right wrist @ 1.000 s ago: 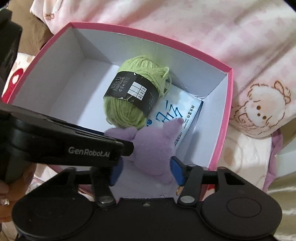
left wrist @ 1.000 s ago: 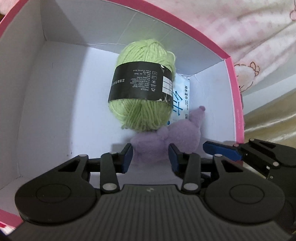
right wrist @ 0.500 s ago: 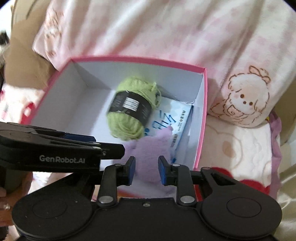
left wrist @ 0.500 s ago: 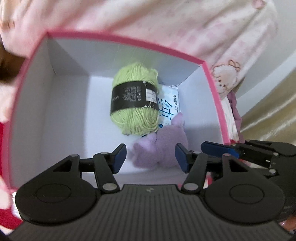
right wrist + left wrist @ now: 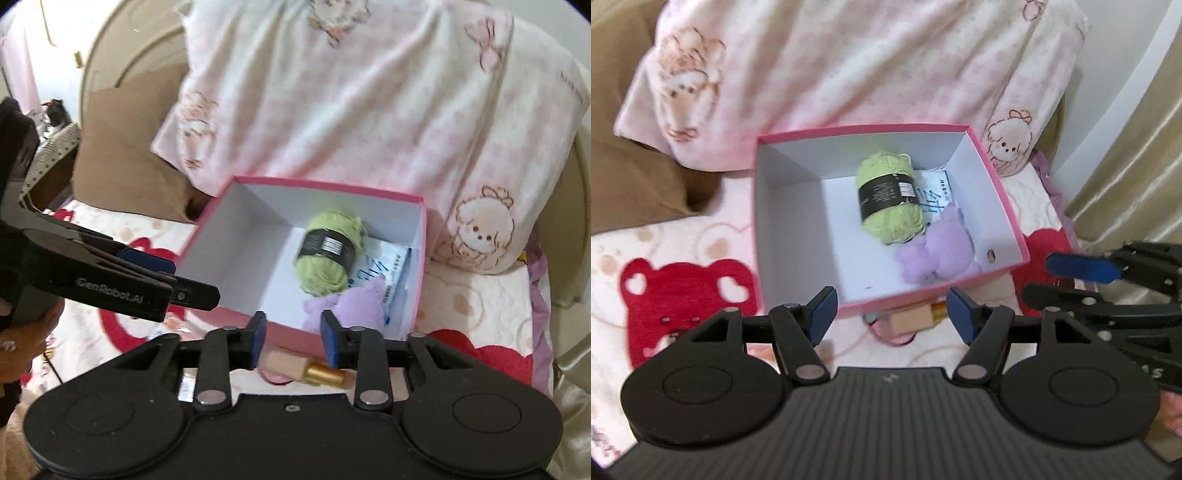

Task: Organize objects
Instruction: 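Open the left tool to release the plush toy and withdraw, then move the left tool to the clear plastic box with orange label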

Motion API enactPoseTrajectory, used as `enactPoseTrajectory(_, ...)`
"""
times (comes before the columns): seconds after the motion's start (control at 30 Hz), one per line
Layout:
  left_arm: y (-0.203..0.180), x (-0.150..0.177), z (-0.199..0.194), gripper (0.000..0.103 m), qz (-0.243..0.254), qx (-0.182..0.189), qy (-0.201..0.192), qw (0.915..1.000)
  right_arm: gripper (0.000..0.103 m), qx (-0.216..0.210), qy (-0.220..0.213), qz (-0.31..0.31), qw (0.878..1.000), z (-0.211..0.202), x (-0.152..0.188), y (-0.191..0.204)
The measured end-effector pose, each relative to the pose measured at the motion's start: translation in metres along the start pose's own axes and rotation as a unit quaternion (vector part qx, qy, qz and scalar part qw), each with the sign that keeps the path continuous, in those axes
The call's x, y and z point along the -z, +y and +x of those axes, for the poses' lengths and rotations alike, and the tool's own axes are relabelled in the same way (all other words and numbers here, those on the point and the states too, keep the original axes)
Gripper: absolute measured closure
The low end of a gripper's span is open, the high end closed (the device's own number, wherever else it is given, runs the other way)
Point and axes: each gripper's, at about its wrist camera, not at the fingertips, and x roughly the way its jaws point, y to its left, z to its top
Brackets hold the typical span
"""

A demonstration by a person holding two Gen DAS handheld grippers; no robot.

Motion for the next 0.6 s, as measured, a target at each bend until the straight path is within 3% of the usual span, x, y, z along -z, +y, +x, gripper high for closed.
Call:
enactPoseTrajectory(0.1, 0.003, 0.009, -0.026, 0.031, 0.006, -0.003, -0.009, 0.9999, 0.054, -0.009, -0.005, -0.015, 1.0, -0.018, 0.002, 0.017)
enactPoseTrajectory(0.3, 0.006, 0.038, -0.068, 0.03, 0.032, -0.016, -0.032, 0.9988, 0.045, -0.029, -0.006, -0.039, 0.999, -0.047, 0.013, 0.052)
enactPoseTrajectory(0.6, 0.031, 0.096, -0.08, 0.029, 0.033, -0.019, -0.025, 0.999, 0.034, -0.071, 0.014, -0.077, 0.994, -0.046, 0.045, 0.099)
